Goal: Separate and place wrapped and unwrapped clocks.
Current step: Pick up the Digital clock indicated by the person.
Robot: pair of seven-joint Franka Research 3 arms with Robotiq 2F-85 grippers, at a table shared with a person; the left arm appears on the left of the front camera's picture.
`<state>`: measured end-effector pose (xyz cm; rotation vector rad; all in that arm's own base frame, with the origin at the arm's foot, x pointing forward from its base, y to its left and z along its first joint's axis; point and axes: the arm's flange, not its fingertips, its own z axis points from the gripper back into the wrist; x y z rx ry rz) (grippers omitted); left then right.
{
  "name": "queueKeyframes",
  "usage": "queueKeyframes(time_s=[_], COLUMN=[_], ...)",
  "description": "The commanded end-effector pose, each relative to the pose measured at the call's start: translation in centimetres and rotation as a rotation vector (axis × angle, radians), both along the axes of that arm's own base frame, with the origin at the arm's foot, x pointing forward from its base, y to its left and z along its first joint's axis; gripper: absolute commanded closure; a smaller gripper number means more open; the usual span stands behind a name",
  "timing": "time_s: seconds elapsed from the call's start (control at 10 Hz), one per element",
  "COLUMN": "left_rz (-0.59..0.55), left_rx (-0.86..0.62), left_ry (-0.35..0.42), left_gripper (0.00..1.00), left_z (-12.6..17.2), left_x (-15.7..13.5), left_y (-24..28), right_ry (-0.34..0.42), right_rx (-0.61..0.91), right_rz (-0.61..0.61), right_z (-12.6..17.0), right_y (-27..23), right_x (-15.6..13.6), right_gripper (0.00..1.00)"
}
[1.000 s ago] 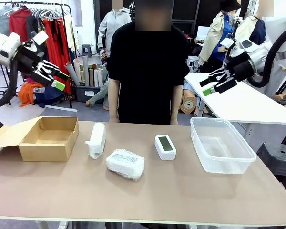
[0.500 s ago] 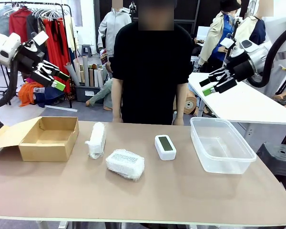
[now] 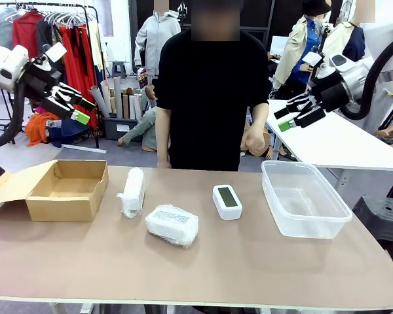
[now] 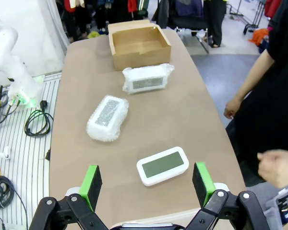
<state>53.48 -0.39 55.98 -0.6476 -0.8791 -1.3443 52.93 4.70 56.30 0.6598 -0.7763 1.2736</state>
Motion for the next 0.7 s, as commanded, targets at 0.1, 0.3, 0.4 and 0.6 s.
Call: queueKeyframes(time_s=[0.1, 0.3, 0.4, 0.6], left_rz=[0.005, 0.005, 0.005, 0.005], left_rx=[-0.001, -0.001, -0.001, -0.001], left_ry=[-0.008, -0.008, -0.008, -0.008], left_gripper=[0.0, 0.0, 0.0, 0.0], left_z=[0.33, 0.33, 0.33, 0.33], left_x=[-0.12, -0.12, -0.12, -0.12], left_y=[0.03, 0.03, 0.03, 0.03], right_ry=[-0.003, -0.003, -0.003, -0.003], right_rx=[0.0, 0.0, 0.0, 0.0], right_rz=[0.002, 0.002, 0.002, 0.002], right_z=[0.02, 0.02, 0.02, 0.02], right_y=[0.01, 0.01, 0.01, 0.01], right_x=[-0.03, -0.03, -0.03, -0.03], right_gripper=[0.0, 0.0, 0.0, 0.0])
